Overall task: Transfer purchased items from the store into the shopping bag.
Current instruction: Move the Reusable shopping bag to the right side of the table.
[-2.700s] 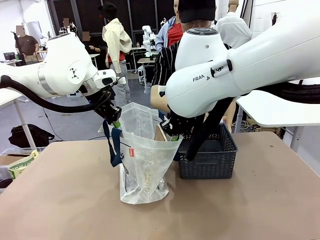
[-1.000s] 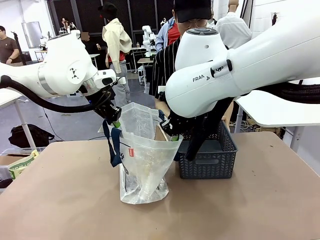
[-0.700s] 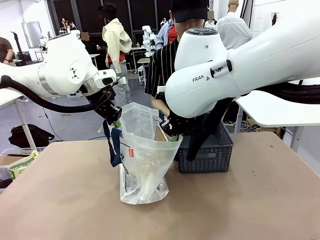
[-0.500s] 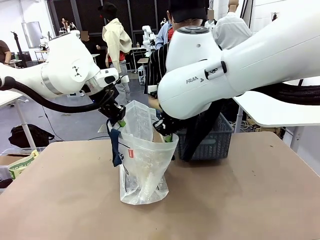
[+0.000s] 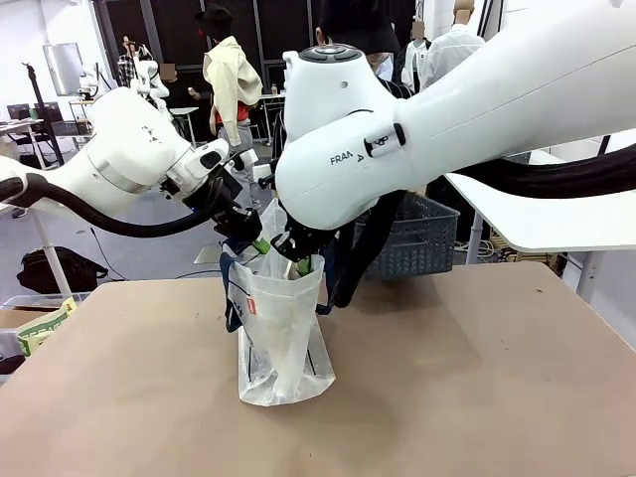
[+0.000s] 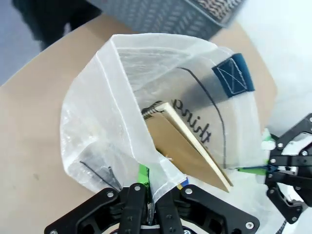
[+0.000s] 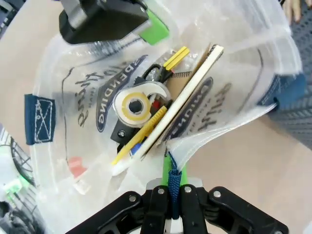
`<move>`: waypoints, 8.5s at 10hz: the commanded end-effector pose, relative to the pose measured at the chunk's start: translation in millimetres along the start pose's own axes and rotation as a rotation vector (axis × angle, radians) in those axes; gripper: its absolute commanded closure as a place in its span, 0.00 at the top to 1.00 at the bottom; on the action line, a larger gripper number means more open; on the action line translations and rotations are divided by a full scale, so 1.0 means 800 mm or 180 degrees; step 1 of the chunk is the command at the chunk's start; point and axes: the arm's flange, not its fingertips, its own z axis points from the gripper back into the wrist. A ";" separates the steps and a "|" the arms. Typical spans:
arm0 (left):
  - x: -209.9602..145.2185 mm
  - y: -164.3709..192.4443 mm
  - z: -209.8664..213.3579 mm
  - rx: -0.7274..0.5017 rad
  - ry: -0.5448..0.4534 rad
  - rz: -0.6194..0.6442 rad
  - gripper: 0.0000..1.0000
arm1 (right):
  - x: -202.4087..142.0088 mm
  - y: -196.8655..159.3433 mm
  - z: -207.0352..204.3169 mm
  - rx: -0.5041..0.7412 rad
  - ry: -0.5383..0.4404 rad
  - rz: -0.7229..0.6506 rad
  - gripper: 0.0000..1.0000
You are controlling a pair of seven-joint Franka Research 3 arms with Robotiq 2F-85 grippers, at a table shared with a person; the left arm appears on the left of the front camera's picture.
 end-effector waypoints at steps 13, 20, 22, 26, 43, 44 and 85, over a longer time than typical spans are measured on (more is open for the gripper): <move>0.005 0.048 0.010 -0.1248 -0.0019 -0.0187 0.00 | 0.050 0.057 -0.040 0.0714 -0.0092 0.1265 0.00; 0.008 0.062 0.008 -0.1692 -0.0057 -0.0368 0.00 | 0.070 0.086 -0.063 0.0937 0.0069 0.1820 0.00; 0.007 0.061 0.008 -0.1733 -0.0076 -0.0456 0.00 | 0.073 0.091 -0.068 0.0911 0.0118 0.1873 0.00; 0.010 0.063 0.005 -0.1865 -0.0197 -0.0634 0.71 | 0.073 0.092 -0.072 0.0886 0.0133 0.1805 0.00; 0.050 0.050 -0.008 -0.1938 0.0039 -0.0867 0.93 | 0.072 0.087 -0.075 0.0791 0.0139 0.1598 0.00; 0.055 0.047 -0.011 -0.1842 0.0081 -0.0817 0.93 | 0.070 0.088 -0.075 0.0761 0.0138 0.1571 0.00; 0.056 0.029 -0.032 -0.1092 0.0391 -0.0529 0.00 | -0.083 -0.090 0.110 -0.0107 -0.0385 -0.0103 1.00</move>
